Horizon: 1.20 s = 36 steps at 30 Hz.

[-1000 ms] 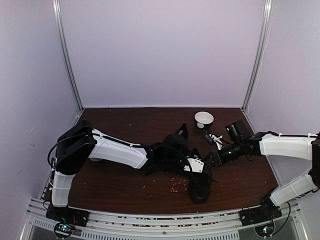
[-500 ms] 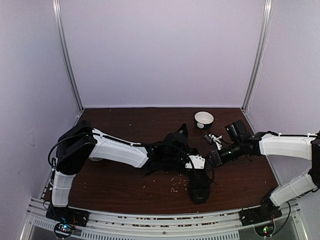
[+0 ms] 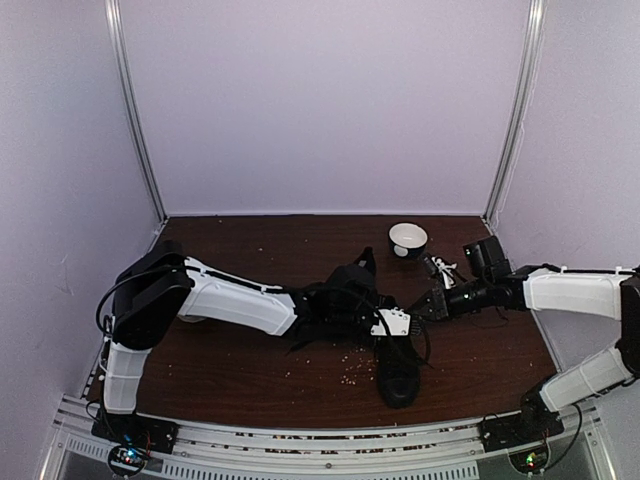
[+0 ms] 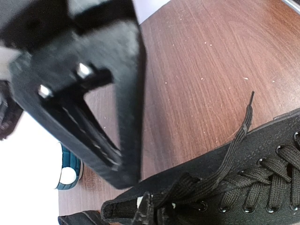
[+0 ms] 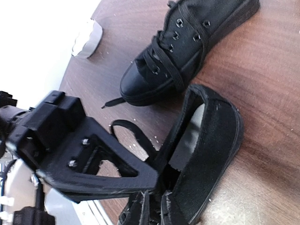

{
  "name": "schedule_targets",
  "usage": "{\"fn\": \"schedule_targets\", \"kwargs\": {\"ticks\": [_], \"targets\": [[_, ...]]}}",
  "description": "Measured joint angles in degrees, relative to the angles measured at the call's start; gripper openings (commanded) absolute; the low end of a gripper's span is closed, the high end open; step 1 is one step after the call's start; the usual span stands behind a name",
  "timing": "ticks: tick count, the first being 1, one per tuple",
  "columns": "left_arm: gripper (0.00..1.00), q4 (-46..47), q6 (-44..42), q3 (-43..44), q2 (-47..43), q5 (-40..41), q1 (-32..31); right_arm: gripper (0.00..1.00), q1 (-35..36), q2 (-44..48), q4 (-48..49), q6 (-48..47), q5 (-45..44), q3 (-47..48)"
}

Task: Tie the shoes
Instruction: Tie the loops with the shoelace on the shoe.

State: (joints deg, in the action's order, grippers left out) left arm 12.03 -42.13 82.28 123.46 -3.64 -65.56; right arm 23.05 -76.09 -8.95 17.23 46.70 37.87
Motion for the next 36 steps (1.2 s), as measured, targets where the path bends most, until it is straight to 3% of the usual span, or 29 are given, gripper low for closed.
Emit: {"fn": "schedule_targets", "kwargs": {"ticks": [10, 21, 29, 36], "targets": [[0.0, -0.5, 0.7, -0.1, 0.0, 0.2, 0.3, 0.04, 0.8, -5.4, 2.4, 0.1, 2.6, 0.0], [0.0, -1.0, 1.0, -0.1, 0.0, 0.5, 0.4, 0.08, 1.2, -7.3, 4.3, 1.2, 4.3, 0.0], [0.09, -1.5, 1.4, -0.1, 0.0, 0.5, 0.4, 0.11, 1.4, -7.4, 6.1, 2.7, 4.7, -0.8], [0.1, -1.6, 1.6, -0.1, 0.0, 0.5, 0.5, 0.12, 1.7, -7.4, 8.3, 3.8, 6.2, -1.4]]}}
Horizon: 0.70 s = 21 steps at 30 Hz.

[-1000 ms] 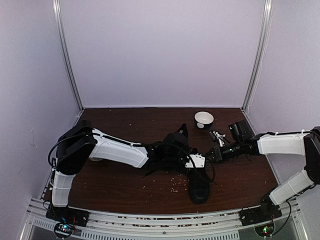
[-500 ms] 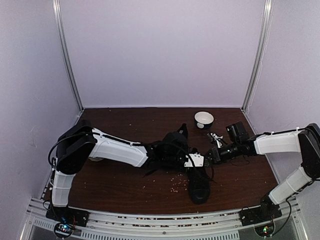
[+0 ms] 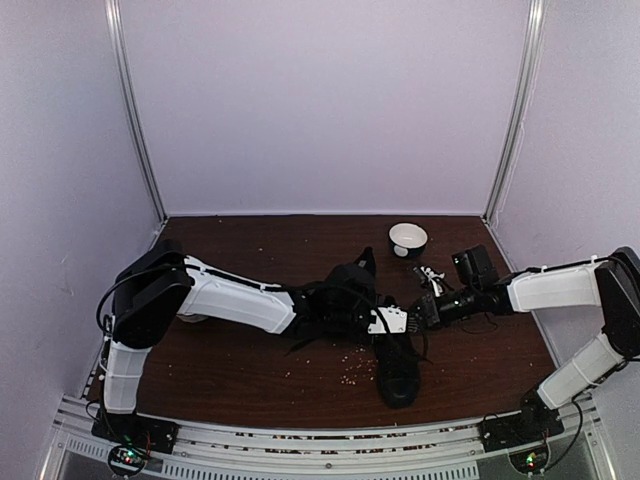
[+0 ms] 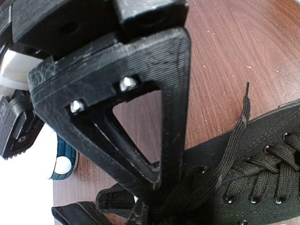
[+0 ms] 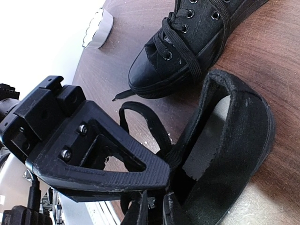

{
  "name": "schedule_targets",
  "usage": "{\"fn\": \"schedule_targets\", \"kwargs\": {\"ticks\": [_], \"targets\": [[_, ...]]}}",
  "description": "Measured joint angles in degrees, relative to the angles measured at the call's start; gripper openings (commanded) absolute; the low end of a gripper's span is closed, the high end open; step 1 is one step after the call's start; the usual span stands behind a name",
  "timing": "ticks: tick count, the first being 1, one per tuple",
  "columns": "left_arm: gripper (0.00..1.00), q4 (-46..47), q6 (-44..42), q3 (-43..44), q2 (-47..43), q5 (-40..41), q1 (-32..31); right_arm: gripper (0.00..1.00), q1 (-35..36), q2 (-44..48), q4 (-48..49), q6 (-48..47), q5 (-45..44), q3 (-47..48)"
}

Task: Tie the shoes
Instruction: Tie the loops with the shoelace on the shoe.

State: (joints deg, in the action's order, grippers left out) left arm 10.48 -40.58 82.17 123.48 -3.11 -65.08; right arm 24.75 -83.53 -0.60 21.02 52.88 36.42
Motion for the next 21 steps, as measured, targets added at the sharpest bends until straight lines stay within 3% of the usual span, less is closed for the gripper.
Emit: {"fn": "schedule_targets", "kwargs": {"ticks": [6, 13, 21], "targets": [[0.11, 0.0, 0.0, 0.0, 0.0, 0.3, 0.0, 0.17, 0.0, -0.2, 0.1, 0.1, -0.2, 0.0], [0.11, -0.7, 0.1, 0.0, 0.6, 0.7, 0.0, 0.0, 1.2, -1.4, -0.7, -1.0, -1.5, 0.5], [0.19, 1.1, 0.2, -0.1, 0.8, 1.6, 0.0, 0.0, 2.2, -0.1, -6.1, -4.0, -3.8, 1.6]]}}
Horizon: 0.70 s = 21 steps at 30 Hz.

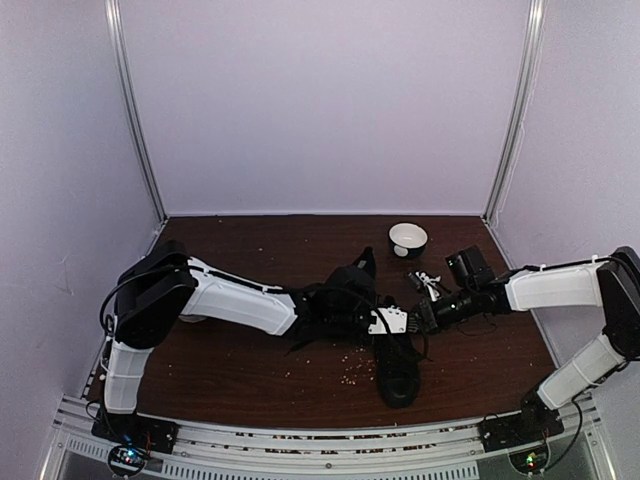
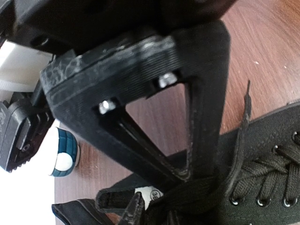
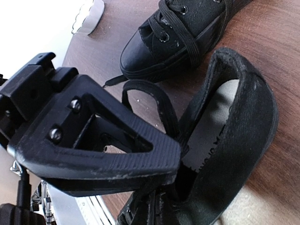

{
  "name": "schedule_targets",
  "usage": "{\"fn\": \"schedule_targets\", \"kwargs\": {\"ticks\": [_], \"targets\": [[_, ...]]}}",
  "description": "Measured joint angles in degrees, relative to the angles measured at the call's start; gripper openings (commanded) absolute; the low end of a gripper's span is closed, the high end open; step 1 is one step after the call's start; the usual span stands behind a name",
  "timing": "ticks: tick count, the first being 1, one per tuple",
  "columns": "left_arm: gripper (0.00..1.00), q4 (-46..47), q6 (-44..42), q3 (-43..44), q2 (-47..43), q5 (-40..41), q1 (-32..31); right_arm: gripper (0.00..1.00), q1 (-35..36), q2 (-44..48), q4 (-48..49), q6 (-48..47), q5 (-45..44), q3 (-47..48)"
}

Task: Tie the shoes
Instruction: Tie the loops with the shoelace on the shoe.

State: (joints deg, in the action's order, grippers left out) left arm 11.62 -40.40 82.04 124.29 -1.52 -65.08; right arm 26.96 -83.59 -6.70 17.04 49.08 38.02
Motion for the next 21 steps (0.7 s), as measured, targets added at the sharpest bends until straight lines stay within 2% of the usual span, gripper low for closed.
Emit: {"fn": "schedule_targets", "kwargs": {"ticks": [17, 19, 21], "targets": [[0.2, 2.1, -0.1, -2.1, -0.6, 0.9, 0.5, 0.0, -1.8, 4.9, -6.4, -2.3, -2.6, 0.0], [0.2, 2.1, -0.1, -2.1, -0.6, 0.9, 0.5, 0.1, -1.8, 4.9, -6.4, -2.3, -2.4, 0.0], [0.21, 2.1, 0.0, -2.1, -0.6, 0.8, 0.5, 0.15, -1.8, 4.9, -6.8, -2.4, -2.2, 0.1]]}}
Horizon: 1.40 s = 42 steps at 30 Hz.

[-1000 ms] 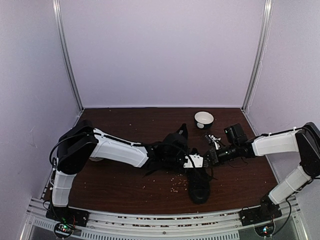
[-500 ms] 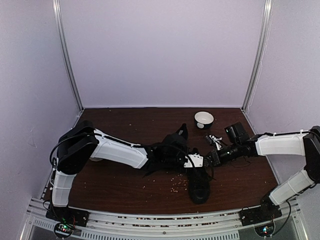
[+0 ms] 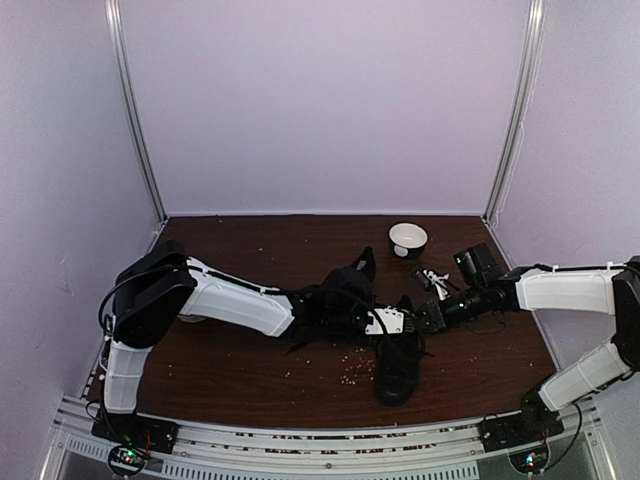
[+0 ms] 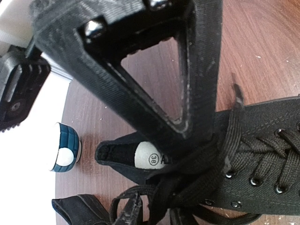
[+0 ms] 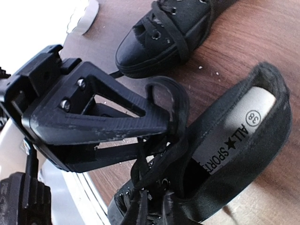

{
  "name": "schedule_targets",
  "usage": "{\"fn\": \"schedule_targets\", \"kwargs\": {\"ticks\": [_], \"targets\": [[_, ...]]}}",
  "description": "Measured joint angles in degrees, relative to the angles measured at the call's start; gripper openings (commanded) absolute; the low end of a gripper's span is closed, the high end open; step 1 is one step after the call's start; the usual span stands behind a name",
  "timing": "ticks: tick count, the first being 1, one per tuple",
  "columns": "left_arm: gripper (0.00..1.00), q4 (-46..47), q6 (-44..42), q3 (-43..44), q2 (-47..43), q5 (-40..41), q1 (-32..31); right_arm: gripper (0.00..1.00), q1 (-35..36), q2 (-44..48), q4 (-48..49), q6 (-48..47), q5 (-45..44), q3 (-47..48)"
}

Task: Tie the shoes
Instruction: Tie the loops with the shoelace on the shoe.

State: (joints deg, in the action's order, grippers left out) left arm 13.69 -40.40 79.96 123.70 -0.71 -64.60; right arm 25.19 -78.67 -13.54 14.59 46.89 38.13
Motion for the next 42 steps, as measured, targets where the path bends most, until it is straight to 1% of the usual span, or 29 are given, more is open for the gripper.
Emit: {"fn": "schedule_targets", "kwargs": {"ticks": [6, 8, 9, 11, 12, 13, 17, 22, 28, 33, 36, 39, 41, 42], "targets": [[0.25, -0.3, 0.2, 0.9, 0.0, -0.6, 0.0, 0.2, -0.2, 0.0, -1.2, -1.0, -0.2, 1.0], [0.26, -0.3, 0.3, 1.6, 0.0, -0.9, 0.0, 0.2, -0.5, 0.1, -1.4, -1.0, -0.3, 1.0], [0.26, -0.3, 0.3, 2.0, 0.0, -1.1, 0.0, 0.19, -0.6, 0.2, -1.6, -1.0, -0.3, 1.0], [0.26, -0.4, 0.3, 2.6, 0.1, -1.5, 0.0, 0.1, -0.7, 0.2, -1.7, -1.2, -0.2, 1.0], [0.26, -0.5, 0.3, 3.0, 0.1, -1.7, 0.0, 0.07, -0.7, 0.2, -1.7, -1.4, -0.1, 1.0], [0.27, -0.6, 0.3, 3.3, 0.2, -1.9, 0.0, 0.07, -0.7, 0.2, -1.7, -1.4, 0.1, 1.0], [0.27, -1.4, 0.3, 4.6, 0.4, -2.7, 0.0, 0.11, -0.8, 0.1, -1.5, -1.0, 1.6, 1.0], [0.29, -2.0, 0.2, 4.7, 0.5, -3.5, 0.0, 0.14, -0.8, 0.2, -1.0, -0.6, 2.6, 1.0], [0.33, -2.3, 0.2, 4.7, 0.5, -4.0, 0.0, 0.12, -0.8, 0.2, 0.3, 0.7, 3.7, 1.0], [0.36, -3.0, 0.2, 4.7, 0.5, -4.1, 0.1, 0.14, -0.8, 0.2, 1.7, 1.9, 4.1, 1.0], [0.42, -3.4, 0.2, 4.7, 0.5, -4.0, 0.0, 0.12, -0.8, 0.2, 2.0, 2.2, 4.1, 1.0], [0.55, -4.0, 0.0, 4.7, 0.5, -4.0, 0.1, 0.14, -1.0, 0.3, 1.5, 2.2, 3.3, 1.0], [0.7, -4.2, -0.2, 4.0, 0.2, -4.1, 0.0, 0.18, -1.8, 0.7, 1.1, 2.5, 2.4, 1.0], [0.78, -4.5, -0.3, 3.2, -0.2, -4.2, 0.1, 0.19, -2.5, 1.1, 1.1, 2.8, 1.8, 1.0]]}}
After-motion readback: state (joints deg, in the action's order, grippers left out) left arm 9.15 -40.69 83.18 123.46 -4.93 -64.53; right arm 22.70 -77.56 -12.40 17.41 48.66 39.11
